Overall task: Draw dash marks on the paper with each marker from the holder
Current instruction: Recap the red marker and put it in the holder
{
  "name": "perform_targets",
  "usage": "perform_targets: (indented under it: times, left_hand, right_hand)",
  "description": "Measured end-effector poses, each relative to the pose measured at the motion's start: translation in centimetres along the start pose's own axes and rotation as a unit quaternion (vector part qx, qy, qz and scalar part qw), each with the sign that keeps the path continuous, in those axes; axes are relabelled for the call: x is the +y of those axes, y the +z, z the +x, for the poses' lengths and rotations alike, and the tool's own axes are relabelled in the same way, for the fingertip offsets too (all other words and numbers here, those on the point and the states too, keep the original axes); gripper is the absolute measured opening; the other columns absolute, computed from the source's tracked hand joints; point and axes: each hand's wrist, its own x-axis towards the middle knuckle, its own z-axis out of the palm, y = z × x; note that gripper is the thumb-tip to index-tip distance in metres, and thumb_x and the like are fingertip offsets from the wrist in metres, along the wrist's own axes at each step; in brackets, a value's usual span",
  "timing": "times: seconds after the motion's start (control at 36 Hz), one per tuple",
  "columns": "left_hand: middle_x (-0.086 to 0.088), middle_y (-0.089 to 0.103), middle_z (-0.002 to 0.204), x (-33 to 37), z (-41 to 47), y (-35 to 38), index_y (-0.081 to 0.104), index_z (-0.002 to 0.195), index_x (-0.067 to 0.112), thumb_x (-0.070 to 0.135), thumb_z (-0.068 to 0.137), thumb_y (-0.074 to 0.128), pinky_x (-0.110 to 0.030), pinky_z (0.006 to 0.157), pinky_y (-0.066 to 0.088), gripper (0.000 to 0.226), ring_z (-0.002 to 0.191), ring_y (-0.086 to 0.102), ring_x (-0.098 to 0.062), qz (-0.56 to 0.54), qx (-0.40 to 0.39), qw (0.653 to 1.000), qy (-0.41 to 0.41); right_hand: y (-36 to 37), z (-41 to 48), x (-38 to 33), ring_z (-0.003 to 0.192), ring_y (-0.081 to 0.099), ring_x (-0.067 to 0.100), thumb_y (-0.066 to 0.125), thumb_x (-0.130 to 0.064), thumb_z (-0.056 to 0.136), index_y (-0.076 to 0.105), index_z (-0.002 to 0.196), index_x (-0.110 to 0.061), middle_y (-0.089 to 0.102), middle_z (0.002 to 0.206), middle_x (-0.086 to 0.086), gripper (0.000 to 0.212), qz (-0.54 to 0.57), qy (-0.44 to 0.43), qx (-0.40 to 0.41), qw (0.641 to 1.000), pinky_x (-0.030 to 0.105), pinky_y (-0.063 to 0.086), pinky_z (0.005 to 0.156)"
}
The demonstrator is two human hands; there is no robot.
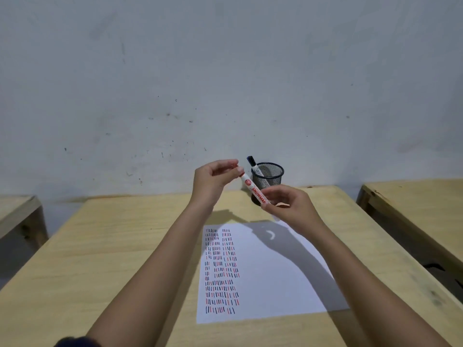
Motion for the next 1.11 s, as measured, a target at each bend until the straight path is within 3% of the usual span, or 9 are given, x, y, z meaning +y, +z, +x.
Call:
perform_targets:
  times: [0.11, 0.19, 0.33, 0.47, 0.56, 0.64, 0.75, 0.89, 1.11]
  left_hand:
    - [-0.002, 0.07, 0.084, 1.4, 1.8, 1.9, 0.07, 0.099, 0.008, 0.007, 0.077, 0.072, -0.012, 0.076, 0.051, 0.022, 0.08, 0.066, -0.009, 0.051, -0.027, 0.996, 0.061]
    - [0.0, 0.073, 0.086, 1.6, 3.2, 2.2, 0.071, 0.095, 0.016, 0.015, 0.082, 0.068, -0.024, 0.088, 0.053, 0.013, 0.091, 0.069, -0.016, 0.085, -0.028, 0.992, 0.09]
    - [0.006, 0.072, 0.085, -1.2, 5.0, 1.4, 0.07, 0.078, 0.029, 0.026, 0.085, 0.065, -0.035, 0.093, 0.052, 0.01, 0.092, 0.067, -0.018, 0.131, 0.004, 0.989, 0.063]
    - [0.002, 0.069, 0.09, -5.1, 5.5, 1.7, 0.071, 0.099, 0.009, 0.026, 0.086, 0.065, -0.004, 0.068, 0.044, 0.022, 0.088, 0.062, -0.012, 0.186, -0.014, 0.982, 0.012]
    - [-0.001, 0.063, 0.092, -6.8, 5.8, 2.4, 0.064, 0.102, 0.005, 0.021, 0.083, 0.069, -0.008, 0.067, 0.045, 0.026, 0.086, 0.06, -0.011, 0.206, -0.05, 0.977, -0.019]
    - [0.009, 0.059, 0.079, -8.1, 5.8, 3.5, 0.053, 0.086, 0.012, 0.005, 0.079, 0.071, -0.005, 0.059, 0.048, 0.021, 0.072, 0.063, 0.009, 0.136, -0.089, 0.984, -0.079]
    - [0.015, 0.073, 0.091, -10.7, 6.6, 4.3, 0.066, 0.094, 0.024, 0.013, 0.063, 0.085, -0.041, 0.087, 0.056, 0.038, 0.093, 0.067, 0.001, 0.09, -0.101, 0.986, -0.1]
    - [0.007, 0.069, 0.107, -11.6, 7.5, 5.1, 0.058, 0.111, 0.021, 0.018, 0.062, 0.086, -0.014, 0.079, 0.052, 0.056, 0.097, 0.064, 0.0, 0.148, -0.101, 0.983, -0.047]
    - [0.008, 0.069, 0.109, -12.3, 8.2, 5.0, 0.059, 0.111, 0.022, 0.022, 0.059, 0.088, -0.017, 0.084, 0.051, 0.06, 0.101, 0.065, -0.003, 0.154, -0.092, 0.983, -0.035]
  right_hand:
    - [-1.2, 2.1, -1.8, 0.064, 0.059, -0.001, 0.072, 0.0, 0.072, 0.069, 0.089, -0.02, 0.068, 0.077, -0.004, 0.027, -0.083, -0.012, -0.011, 0.996, 0.009, 0.047, 0.065]
    - [-2.6, 3.8, -2.1, 0.072, 0.063, 0.011, 0.071, -0.003, 0.073, 0.07, 0.087, -0.019, 0.071, 0.082, 0.003, 0.022, -0.121, -0.018, 0.01, 0.992, 0.013, 0.048, 0.066]
    - [-4.2, 6.7, -1.5, 0.069, 0.063, 0.015, 0.069, -0.004, 0.075, 0.066, 0.085, -0.014, 0.065, 0.075, -0.006, 0.015, -0.128, -0.03, 0.081, 0.988, 0.013, 0.049, 0.059]
    - [-4.7, 9.3, -0.5, 0.073, 0.063, 0.021, 0.067, -0.004, 0.078, 0.063, 0.091, -0.019, 0.067, 0.085, 0.005, 0.02, -0.088, -0.031, 0.13, 0.987, 0.01, 0.047, 0.056]
    - [-4.6, 10.8, 0.2, 0.078, 0.067, 0.027, 0.062, -0.004, 0.082, 0.059, 0.095, -0.018, 0.067, 0.093, 0.013, 0.019, -0.051, -0.023, 0.146, 0.988, 0.019, 0.051, 0.058]
    - [-4.3, 12.1, 1.3, 0.086, 0.068, 0.031, 0.06, -0.003, 0.083, 0.056, 0.089, -0.018, 0.059, 0.082, -0.001, 0.017, -0.026, -0.012, 0.164, 0.986, 0.033, 0.053, 0.07]
    - [-3.9, 13.1, 2.6, 0.074, 0.058, 0.017, 0.064, -0.002, 0.079, 0.055, 0.086, -0.013, 0.055, 0.074, -0.006, 0.016, -0.042, -0.011, 0.185, 0.982, 0.012, 0.047, 0.066]
    - [-3.7, 13.6, 3.8, 0.063, 0.052, 0.008, 0.066, -0.006, 0.076, 0.056, 0.084, -0.012, 0.054, 0.069, -0.006, 0.014, -0.099, -0.003, 0.149, 0.984, 0.01, 0.042, 0.059]
    - [-3.5, 13.5, 4.6, 0.059, 0.046, 0.011, 0.062, -0.006, 0.076, 0.055, 0.084, -0.011, 0.051, 0.067, -0.004, 0.012, -0.16, 0.008, 0.096, 0.982, 0.013, 0.039, 0.054]
